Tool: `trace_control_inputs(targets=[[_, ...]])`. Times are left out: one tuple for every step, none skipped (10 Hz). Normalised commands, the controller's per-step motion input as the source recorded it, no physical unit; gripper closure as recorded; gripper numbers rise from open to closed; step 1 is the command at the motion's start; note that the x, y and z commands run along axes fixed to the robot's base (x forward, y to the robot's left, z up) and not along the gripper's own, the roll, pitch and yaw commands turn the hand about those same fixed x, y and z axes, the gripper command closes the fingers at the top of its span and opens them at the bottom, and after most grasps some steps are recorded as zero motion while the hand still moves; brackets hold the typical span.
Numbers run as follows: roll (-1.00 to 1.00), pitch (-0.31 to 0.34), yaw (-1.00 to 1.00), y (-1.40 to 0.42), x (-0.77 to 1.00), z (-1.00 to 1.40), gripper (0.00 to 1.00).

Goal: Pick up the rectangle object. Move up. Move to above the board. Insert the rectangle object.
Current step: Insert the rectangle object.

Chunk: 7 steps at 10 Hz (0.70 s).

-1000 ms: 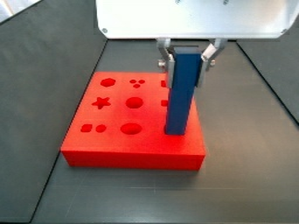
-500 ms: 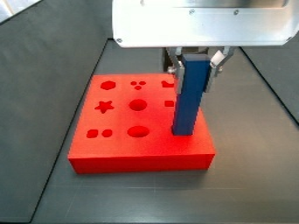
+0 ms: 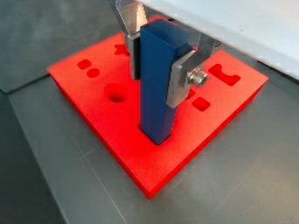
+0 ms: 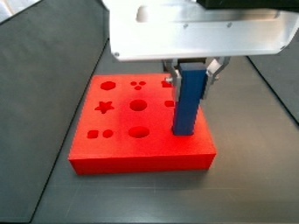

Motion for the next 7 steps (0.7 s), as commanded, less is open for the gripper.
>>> trace_control_inputs(targets=[[0.17, -0.251, 0.12, 0.0, 0.07, -0.55, 1.0], [0.18, -0.219, 0.14, 0.0, 0.16, -0.55, 1.0], [0.2, -0.183, 0.1, 0.0, 0.2, -0.55, 1.0], [0.2, -0.157, 0.07, 0.0, 0.19, -0.57, 1.0], [0.16, -0.139, 0.05, 0.0, 0.15, -0.55, 1.0], [0.12, -0.1, 0.03, 0.0, 0.11, -0.47, 1.0], [0.0, -0.036, 0.0, 0.0, 0.0, -0.09, 1.0]])
